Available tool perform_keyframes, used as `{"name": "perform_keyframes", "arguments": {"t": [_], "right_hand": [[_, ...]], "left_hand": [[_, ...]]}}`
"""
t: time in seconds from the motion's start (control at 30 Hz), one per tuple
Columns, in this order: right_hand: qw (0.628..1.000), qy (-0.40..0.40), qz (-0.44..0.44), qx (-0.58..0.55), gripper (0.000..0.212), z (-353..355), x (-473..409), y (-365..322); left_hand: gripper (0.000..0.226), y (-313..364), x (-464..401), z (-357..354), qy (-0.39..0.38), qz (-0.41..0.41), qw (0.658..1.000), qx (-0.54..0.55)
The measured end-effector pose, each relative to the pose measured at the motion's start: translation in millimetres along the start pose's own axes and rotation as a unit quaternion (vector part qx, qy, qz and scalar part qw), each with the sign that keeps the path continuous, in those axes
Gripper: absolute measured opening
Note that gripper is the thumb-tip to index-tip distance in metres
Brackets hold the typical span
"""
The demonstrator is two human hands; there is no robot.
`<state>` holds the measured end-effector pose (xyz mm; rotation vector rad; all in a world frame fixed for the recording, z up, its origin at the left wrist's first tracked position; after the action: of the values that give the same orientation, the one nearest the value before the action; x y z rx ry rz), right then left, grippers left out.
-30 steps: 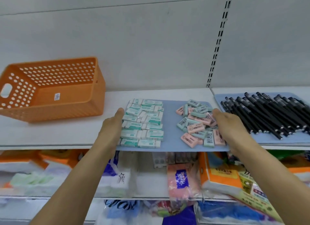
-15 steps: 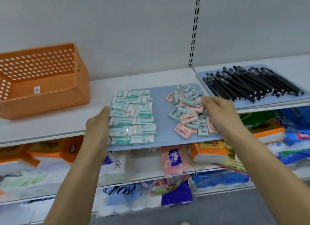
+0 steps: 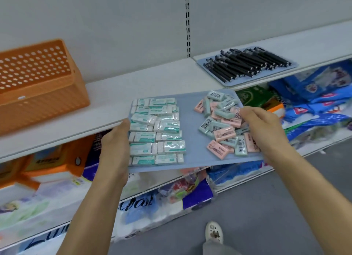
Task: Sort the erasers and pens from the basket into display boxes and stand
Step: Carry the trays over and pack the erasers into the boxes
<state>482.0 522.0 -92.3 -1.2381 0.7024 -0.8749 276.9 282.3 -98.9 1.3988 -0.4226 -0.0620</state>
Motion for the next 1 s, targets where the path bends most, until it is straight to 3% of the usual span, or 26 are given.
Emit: {"name": "perform_keyframes", "arguments": {"t": [0.53, 0.73, 1.0], "right_hand": [[0.987, 0.158, -0.006, -0.029, 0.015, 137.8, 79.9, 42.2], [0.978, 0.203, -0.03, -0.034, 0.01, 203.5, 85.4, 72.1], [0.966, 0.256, -0.03, -0.035, 0.011, 315.6, 73.4, 99.3]], "left_hand": [[0.011, -23.3, 70.3, -109.0, -0.178, -0.116, 0.975, -0.06], [0.025, -34.8, 93.6, -181.0, -0.213, -0.104, 0.97, -0.054], [0.026, -43.4, 137.3, -298.0, -0.247, -0.103, 0.961, -0.066]]}}
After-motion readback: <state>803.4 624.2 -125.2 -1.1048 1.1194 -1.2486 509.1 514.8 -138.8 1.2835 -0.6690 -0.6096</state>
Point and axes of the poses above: each hand's wrist, its own x-axis away from the middle knuckle, its own z-axis out of the back of the hand, y = z × x, the point moved 6 cm from there along -x, towards the middle knuckle, and after that the axes turned 2 degrees about -x, right-handed, at the moved point
